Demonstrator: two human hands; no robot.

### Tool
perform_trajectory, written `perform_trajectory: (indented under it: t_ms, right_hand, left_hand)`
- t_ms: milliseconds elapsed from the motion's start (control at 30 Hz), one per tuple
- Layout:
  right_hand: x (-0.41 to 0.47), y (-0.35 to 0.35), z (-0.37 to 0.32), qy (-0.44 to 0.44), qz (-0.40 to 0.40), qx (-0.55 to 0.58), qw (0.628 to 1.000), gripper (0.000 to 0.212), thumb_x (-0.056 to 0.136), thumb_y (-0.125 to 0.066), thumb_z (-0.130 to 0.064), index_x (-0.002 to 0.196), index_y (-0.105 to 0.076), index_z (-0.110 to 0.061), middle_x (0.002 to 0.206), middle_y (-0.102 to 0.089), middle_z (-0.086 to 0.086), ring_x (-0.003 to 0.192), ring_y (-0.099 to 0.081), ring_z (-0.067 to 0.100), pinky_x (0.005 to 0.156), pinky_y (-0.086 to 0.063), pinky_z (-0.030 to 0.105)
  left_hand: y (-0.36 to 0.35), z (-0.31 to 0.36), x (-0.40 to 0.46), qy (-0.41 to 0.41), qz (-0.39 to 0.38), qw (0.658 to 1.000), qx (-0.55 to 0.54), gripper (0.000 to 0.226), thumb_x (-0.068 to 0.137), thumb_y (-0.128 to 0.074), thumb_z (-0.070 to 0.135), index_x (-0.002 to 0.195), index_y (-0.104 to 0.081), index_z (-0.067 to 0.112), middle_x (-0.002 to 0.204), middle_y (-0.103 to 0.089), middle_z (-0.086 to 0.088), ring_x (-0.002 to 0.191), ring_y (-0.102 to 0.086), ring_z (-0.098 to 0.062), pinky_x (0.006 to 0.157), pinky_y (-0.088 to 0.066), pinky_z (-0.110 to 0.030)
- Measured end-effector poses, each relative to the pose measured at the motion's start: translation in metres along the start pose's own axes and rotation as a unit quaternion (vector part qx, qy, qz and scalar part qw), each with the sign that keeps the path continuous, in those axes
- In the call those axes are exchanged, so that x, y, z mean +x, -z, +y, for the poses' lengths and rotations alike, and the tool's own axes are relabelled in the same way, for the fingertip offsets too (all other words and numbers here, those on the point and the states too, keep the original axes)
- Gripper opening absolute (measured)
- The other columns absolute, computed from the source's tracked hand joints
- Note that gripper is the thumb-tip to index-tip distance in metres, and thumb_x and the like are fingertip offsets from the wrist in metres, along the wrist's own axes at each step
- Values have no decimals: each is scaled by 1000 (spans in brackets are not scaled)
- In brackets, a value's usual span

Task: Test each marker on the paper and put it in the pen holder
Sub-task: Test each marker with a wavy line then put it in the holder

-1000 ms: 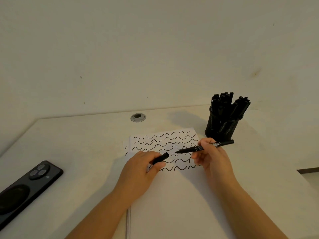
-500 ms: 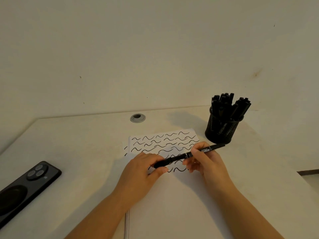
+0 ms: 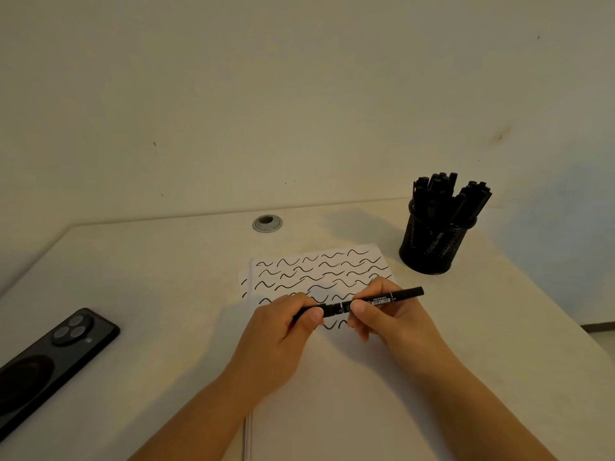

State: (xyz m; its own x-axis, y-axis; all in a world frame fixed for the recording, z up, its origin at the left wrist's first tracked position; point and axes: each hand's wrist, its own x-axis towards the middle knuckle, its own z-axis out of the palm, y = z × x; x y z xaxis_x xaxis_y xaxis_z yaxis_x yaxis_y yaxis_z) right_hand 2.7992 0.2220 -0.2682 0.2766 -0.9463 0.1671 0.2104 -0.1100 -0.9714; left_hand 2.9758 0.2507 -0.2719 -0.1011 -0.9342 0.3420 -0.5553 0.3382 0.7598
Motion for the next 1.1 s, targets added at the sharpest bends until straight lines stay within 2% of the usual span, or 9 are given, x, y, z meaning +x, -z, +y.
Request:
perform_trajectory:
  t_ms: [200, 433, 567, 667, 700, 800, 867, 933, 1100]
  right_hand:
    - [-2, 0, 3, 21, -26, 10, 999, 16, 73, -63, -15, 73, -54, -3, 54, -60, 4, 52, -55, 15, 51, -45, 21]
    - [-1, 2, 8, 47, -49, -24, 997, 8, 78, -60, -12, 77, -53, -8, 59, -61, 3, 54, -56, 17, 56, -48, 26]
    - [3, 4, 7, 21, -15, -17, 1000, 18, 75, -67, -24, 76, -57, -9, 56, -60, 2, 52, -54, 14, 53, -47, 22]
    - [7, 5, 6, -5, 34, 12, 999, 3, 74, -66, -15, 74, -64, -17, 59, -60, 3, 54, -54, 16, 53, -46, 22]
    - [9, 8, 5, -18, 63, 30, 997, 9, 76, -65, -11, 74, -64, -20, 60, -61, 2, 55, -55, 16, 54, -47, 22]
    - [12, 17, -6, 10, 108, -100, 989, 14, 82, -64, -9, 83, -62, -23, 70, -63, -6, 64, -57, 5, 61, -46, 15]
    - [11, 22, -16, 77, 83, -298, 948, 11, 81, -66, -20, 86, -63, -29, 78, -62, -14, 75, -54, -1, 68, -42, 10]
    - [10, 24, -27, 155, 50, -452, 877, 14, 80, -67, -29, 94, -68, -29, 84, -60, -19, 84, -50, 1, 73, -37, 12]
    - [10, 27, -56, 253, 2, -561, 788, 18, 75, -74, -25, 91, -70, -17, 75, -65, -6, 70, -51, 15, 63, -40, 20]
  left_hand:
    - [-2, 6, -1, 28, -5, 998, -50, 23, 84, -42, 37, 64, -54, 31, 43, -39, 10, 41, -30, -7, 43, -24, -13]
    - [1, 3, 0, 50, -45, 997, -43, 26, 82, -39, 41, 63, -56, 35, 48, -36, 9, 45, -31, -8, 45, -27, -15]
    - [0, 7, 4, 41, -28, 998, -45, 26, 89, -42, 45, 70, -57, 37, 48, -43, 12, 45, -33, -6, 45, -27, -14]
    - [2, 9, 7, 47, 12, 996, -70, 16, 88, -47, 36, 77, -57, 32, 51, -47, 11, 46, -35, -6, 45, -29, -12]
    - [4, 8, 8, 58, 28, 995, -71, 16, 90, -49, 30, 75, -56, 31, 51, -48, 10, 46, -36, -5, 45, -29, -12]
    - [12, 9, 13, 67, 55, 996, -33, 22, 90, -51, 23, 70, -52, 31, 51, -49, 11, 44, -38, -5, 44, -31, -12]
    - [17, 17, 20, 44, 46, 998, 10, 20, 88, -51, 29, 69, -52, 33, 49, -49, 12, 43, -39, -6, 44, -32, -14]
    - [20, 31, 30, 5, 30, 998, 62, 16, 87, -49, 35, 71, -52, 34, 51, -51, 15, 45, -43, -6, 46, -33, -16]
    - [6, 73, 57, -102, 7, 977, 185, 19, 87, -41, 46, 83, -52, 31, 63, -55, 12, 60, -50, -6, 54, -36, -19]
